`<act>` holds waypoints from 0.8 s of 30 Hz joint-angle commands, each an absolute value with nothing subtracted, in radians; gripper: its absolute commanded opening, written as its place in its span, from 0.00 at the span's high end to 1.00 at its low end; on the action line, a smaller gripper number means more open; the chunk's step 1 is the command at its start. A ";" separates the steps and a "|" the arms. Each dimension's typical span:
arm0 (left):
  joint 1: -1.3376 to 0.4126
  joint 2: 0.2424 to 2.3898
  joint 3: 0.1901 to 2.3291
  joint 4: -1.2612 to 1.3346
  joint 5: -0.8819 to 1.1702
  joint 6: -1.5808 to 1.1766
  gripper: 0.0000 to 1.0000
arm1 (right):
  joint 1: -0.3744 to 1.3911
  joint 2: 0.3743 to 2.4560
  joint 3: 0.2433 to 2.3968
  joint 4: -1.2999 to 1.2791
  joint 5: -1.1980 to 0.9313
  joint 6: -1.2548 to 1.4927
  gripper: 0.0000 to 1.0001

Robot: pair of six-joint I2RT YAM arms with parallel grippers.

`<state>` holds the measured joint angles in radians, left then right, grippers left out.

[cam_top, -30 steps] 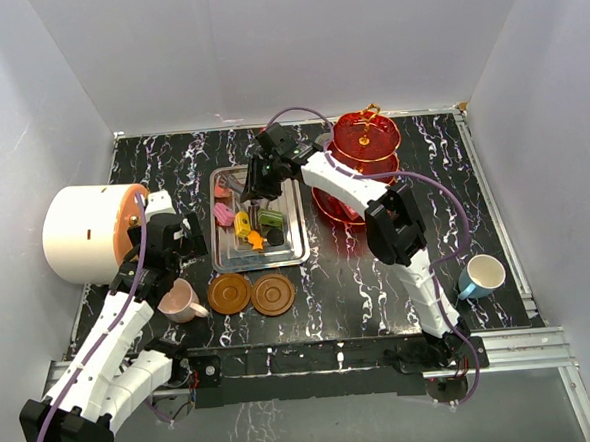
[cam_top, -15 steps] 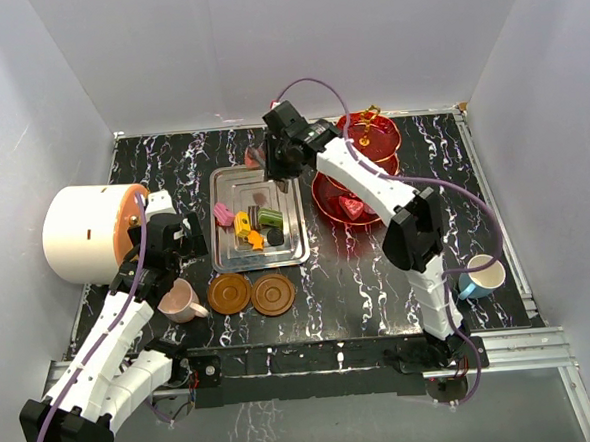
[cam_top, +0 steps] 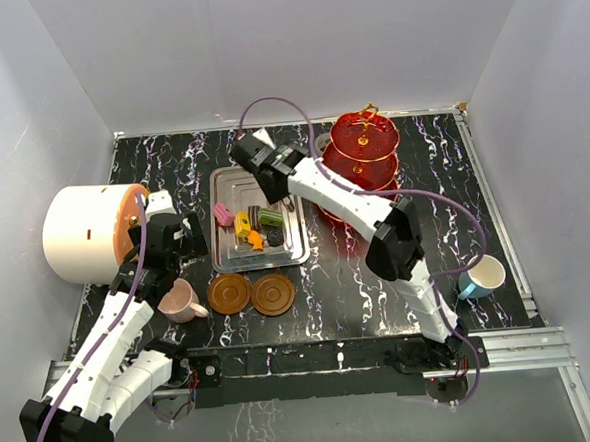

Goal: Serve the afternoon tea
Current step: Adjust the dessert on the tray.

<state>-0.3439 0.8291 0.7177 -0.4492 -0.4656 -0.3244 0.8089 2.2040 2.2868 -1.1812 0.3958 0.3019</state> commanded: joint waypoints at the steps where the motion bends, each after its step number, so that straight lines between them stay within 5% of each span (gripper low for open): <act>1: -0.340 0.815 0.711 -0.446 -0.466 -0.321 0.01 | 0.868 2.257 2.367 -1.221 0.584 0.233 0.77; 24: -0.339 0.815 0.711 -0.446 -0.476 -0.323 0.01 | 0.952 2.342 2.293 -1.227 0.755 0.175 0.73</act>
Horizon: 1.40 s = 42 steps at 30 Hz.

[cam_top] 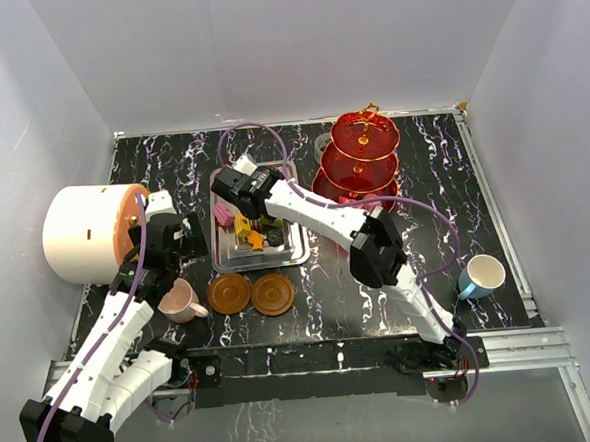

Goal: Serve the afternoon tea
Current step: Adjust the dessert on the tray, then pick up the desert from the tray.

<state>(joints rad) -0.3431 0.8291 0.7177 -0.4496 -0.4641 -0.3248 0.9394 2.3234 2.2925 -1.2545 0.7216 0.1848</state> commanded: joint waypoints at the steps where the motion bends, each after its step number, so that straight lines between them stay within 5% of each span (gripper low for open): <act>1: -0.340 0.816 0.711 -0.446 -0.476 -0.322 0.01 | 0.954 2.344 2.295 -1.226 0.746 0.174 0.73; 13: -0.339 0.822 0.712 -0.446 -0.472 -0.323 0.01 | 0.970 2.338 2.352 -1.206 0.550 0.184 0.69; 17: -0.339 0.825 0.712 -0.446 -0.471 -0.322 0.01 | 0.959 2.297 2.354 -1.155 0.445 0.206 0.58; 31: -0.340 0.825 0.713 -0.446 -0.465 -0.322 0.01 | 0.782 2.074 2.181 -1.009 0.149 0.410 0.60; 42: -0.339 0.826 0.713 -0.444 -0.459 -0.322 0.01 | 0.735 2.105 2.148 -1.086 0.095 0.465 0.59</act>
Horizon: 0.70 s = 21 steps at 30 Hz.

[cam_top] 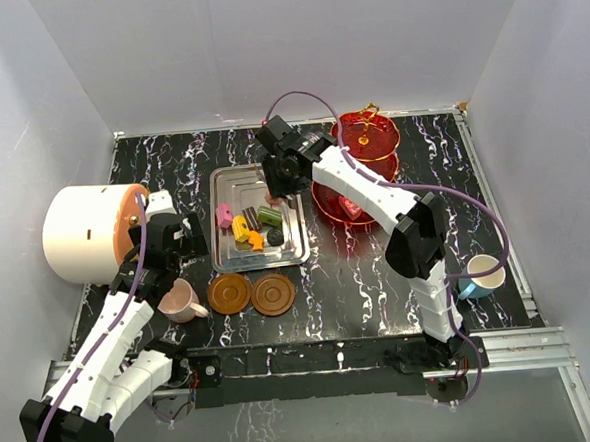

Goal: Serve the afternoon tea
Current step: Pick up the desert from the tray.

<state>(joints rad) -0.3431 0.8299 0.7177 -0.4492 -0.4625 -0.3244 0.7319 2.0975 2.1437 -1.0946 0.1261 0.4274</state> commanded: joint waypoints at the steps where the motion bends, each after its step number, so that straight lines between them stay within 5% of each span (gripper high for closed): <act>1: -0.339 0.827 0.711 -0.443 -0.459 -0.322 0.01 | 0.733 2.107 2.149 -1.087 0.096 0.471 0.59; 21: -0.339 0.821 0.710 -0.438 -0.434 -0.313 0.01 | 0.724 2.132 2.078 -1.100 0.113 0.486 0.58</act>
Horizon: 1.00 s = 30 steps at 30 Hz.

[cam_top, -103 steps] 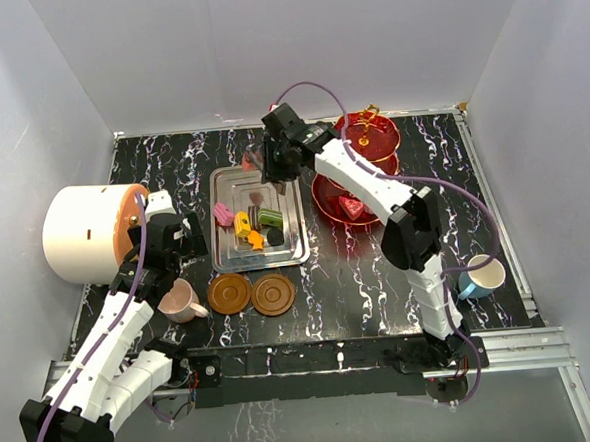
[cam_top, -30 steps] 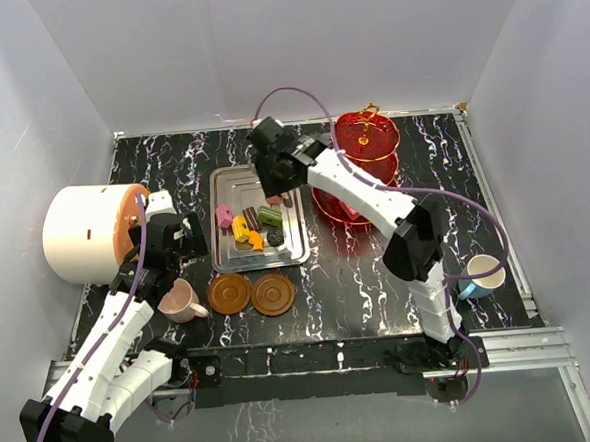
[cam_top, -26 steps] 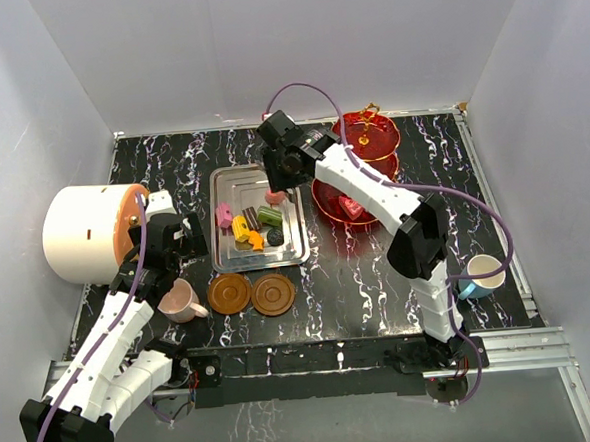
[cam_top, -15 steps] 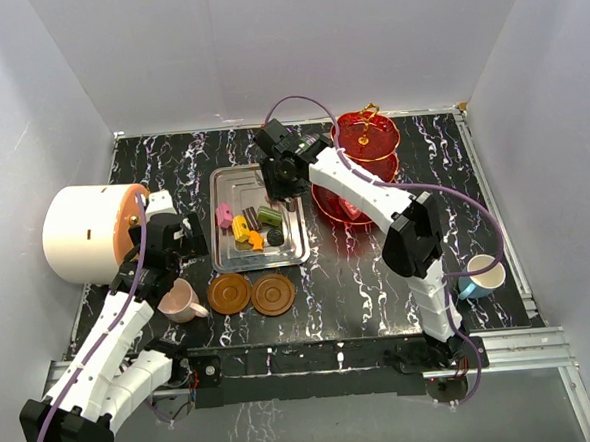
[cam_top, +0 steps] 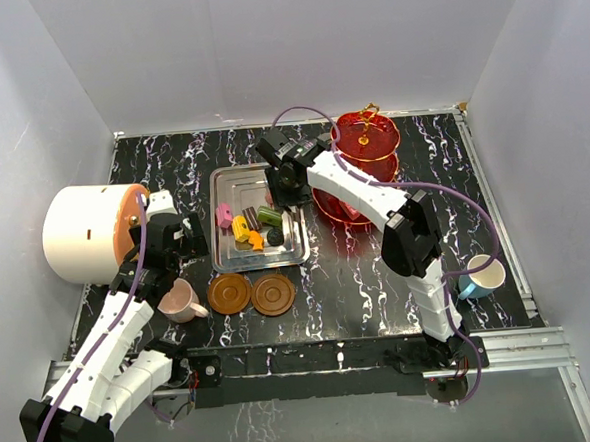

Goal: Serve the afternoon tea
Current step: Pick up the desert from the tray.

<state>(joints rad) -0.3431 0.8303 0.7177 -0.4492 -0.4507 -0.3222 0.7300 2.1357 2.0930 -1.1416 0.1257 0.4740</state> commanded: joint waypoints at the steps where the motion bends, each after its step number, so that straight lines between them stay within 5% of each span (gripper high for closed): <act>1: -0.339 0.820 0.709 -0.436 -0.429 -0.312 0.01 | 0.724 2.132 2.071 -1.094 0.107 0.486 0.58; 15: -0.339 0.818 0.706 -0.431 -0.414 -0.306 0.01 | 0.710 2.109 2.048 -1.057 0.079 0.500 0.57; 30: -0.339 0.821 0.706 -0.429 -0.415 -0.305 0.01 | 0.709 2.045 2.051 -1.076 0.143 0.523 0.68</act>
<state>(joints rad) -0.3431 0.8299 0.7174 -0.4416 -0.4171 -0.3138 0.7109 2.1407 2.0445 -1.0969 0.0883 0.4999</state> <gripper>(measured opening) 0.986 0.359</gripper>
